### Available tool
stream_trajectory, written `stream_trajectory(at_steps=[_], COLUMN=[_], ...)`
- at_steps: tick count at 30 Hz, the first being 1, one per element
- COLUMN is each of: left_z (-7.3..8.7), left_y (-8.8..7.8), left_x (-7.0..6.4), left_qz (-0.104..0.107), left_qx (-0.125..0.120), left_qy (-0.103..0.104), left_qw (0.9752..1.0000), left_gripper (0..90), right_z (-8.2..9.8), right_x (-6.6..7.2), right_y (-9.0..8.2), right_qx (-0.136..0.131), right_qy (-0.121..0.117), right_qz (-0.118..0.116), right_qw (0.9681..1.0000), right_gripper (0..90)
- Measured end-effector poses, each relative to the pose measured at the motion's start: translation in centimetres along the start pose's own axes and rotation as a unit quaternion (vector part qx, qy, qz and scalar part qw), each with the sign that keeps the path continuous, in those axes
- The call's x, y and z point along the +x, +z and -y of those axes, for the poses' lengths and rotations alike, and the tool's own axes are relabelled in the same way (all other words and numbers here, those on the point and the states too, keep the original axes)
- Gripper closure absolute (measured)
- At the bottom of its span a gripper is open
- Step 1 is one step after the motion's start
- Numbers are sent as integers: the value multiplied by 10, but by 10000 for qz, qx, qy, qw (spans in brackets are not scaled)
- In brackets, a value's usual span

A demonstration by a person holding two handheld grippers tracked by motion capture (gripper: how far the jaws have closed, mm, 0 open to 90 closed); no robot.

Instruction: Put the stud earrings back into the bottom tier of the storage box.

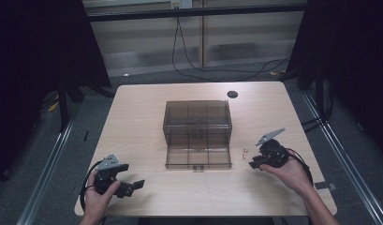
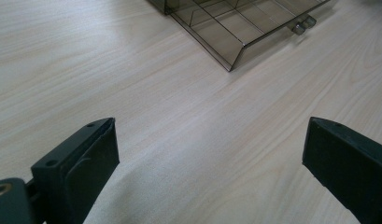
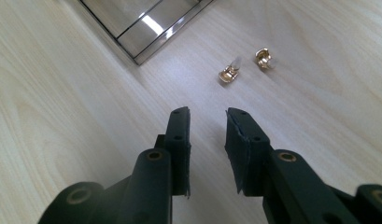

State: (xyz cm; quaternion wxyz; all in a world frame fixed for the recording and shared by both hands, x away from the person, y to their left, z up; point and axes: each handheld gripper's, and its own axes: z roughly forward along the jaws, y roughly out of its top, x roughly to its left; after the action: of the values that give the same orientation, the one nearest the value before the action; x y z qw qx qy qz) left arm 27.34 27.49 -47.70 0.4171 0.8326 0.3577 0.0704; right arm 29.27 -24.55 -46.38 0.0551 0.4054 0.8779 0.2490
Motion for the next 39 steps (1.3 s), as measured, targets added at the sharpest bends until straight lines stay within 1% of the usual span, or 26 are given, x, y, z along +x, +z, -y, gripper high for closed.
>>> stream_trajectory(at_steps=[2, 3, 4, 6, 8, 9, 11, 16, 18, 20, 21, 22, 23, 25, 27, 31, 38, 39], left_z=[0, 0, 0, 0, 0, 0, 0, 0, 0, 0, 0, 1, 1, 1, 1, 1, 1, 1], left_y=[0, 0, 0, -1, -1, -1, -1, -1, -1, -1, -1, -1, -1, -1, -1, -1, -1, -1], left_x=[0, 0, 0, 0, 0, 0, 0, 1, 1, 1, 1, 1, 1, 1, 1, 1, 1, 1], left_qz=[5, 8, 8, 15, 17, 18, 15, 3, 3, 3, 14, 16, 13, 16, 17, 19, 15, 16], left_qx=[-3, -3, -3, -4, -13, -17, -13, -6, -2, -1, -7, -10, -2, -10, -9, -14, -5, -4], left_qy=[-4, -3, -3, -3, -16, -20, -8, -4, -18, -18, -20, -28, -25, -28, -27, -30, -24, -25], left_qw=[10000, 10000, 10000, 10000, 10000, 10000, 10000, 10000, 10000, 10000, 10000, 10000, 10000, 10000, 10000, 10000, 10000, 10000], left_gripper=[37, 37, 36, 37, 37, 37, 37, 37, 37, 36, 36, 36, 36, 37, 37, 36, 36, 37], right_z=[-6, -8, -8, -18, -21, -28, -33, -45, -48, -49, -51, -52, -53, -54, -54, -54, -54, -55], right_x=[-2, -3, -3, -6, -6, -8, -9, -13, -14, -15, -16, -16, -16, -17, -18, -19, -20, -19], right_y=[2, 4, 4, 6, 7, 8, 9, 14, 16, 17, 20, 20, 22, 24, 26, 30, 32, 33], right_qx=[104, 183, 183, 321, 355, 397, 478, 635, 728, 738, 787, 837, 839, 902, 929, 958, 1004, 1045], right_qy=[-58, -124, -124, -203, -201, -247, -319, -450, -460, -470, -506, -477, -514, -511, -454, -536, -518, -545], right_qz=[-17, -13, -13, -11, 8, -12, 11, 36, 43, 37, 39, 26, 33, 45, 9, 32, -10, -18], right_qw=[9999, 9998, 9998, 9993, 9992, 9989, 9983, 9970, 9963, 9962, 9956, 9953, 9951, 9946, 9946, 9939, 9936, 9930], right_gripper=[733, 738, 738, 767, 773, 790, 802, 822, 822, 822, 821, 821, 821, 815, 814, 818, 818, 820])
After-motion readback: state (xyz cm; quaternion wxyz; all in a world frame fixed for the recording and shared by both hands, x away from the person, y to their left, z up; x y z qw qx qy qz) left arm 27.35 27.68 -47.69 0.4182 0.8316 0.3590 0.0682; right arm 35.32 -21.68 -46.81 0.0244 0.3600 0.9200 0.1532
